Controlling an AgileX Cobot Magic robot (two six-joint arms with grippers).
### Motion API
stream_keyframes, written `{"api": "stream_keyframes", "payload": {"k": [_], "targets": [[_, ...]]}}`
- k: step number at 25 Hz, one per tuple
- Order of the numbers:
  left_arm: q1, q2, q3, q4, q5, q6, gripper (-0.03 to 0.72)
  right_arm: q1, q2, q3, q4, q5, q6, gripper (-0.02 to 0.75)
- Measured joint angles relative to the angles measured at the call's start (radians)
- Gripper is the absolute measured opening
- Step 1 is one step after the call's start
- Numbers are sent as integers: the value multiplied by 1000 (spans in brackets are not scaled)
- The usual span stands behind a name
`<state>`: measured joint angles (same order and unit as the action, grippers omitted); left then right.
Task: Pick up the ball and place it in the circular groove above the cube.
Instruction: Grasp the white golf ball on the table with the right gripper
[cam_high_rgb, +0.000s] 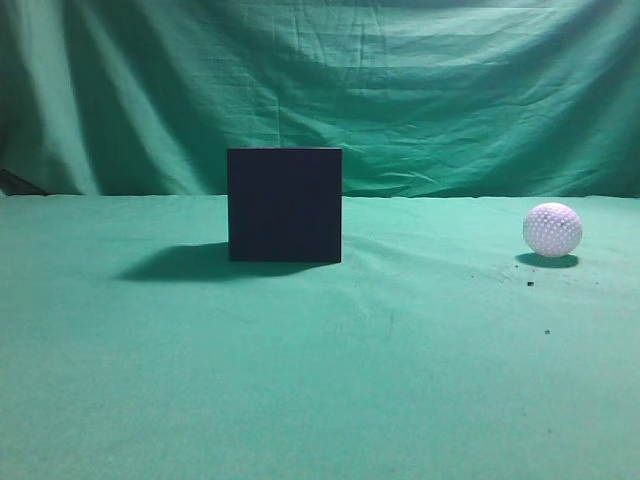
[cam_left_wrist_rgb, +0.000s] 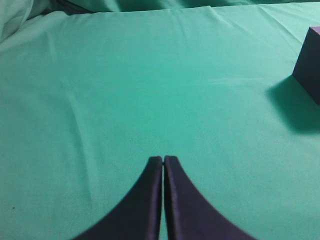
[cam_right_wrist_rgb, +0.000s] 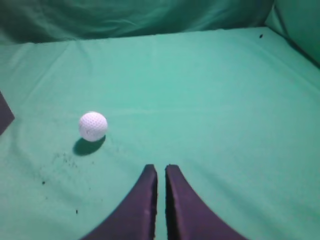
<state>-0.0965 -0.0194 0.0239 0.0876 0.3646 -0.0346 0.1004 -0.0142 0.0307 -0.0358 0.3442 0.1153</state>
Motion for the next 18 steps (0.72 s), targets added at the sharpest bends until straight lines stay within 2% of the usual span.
{"api": "stream_keyframes", "payload": {"k": [7,8,12,18], "targets": [[0,0,0,0,0,0,0,0,0,0,6,-440,14,0],[0,0,0,0,0,0,0,0,0,-7,6,-435,14,0],[0,0,0,0,0,0,0,0,113,-138,0,-261,14,0],[0,0,0,0,0,0,0,0,497,-348,19,-43,14,0]]}}
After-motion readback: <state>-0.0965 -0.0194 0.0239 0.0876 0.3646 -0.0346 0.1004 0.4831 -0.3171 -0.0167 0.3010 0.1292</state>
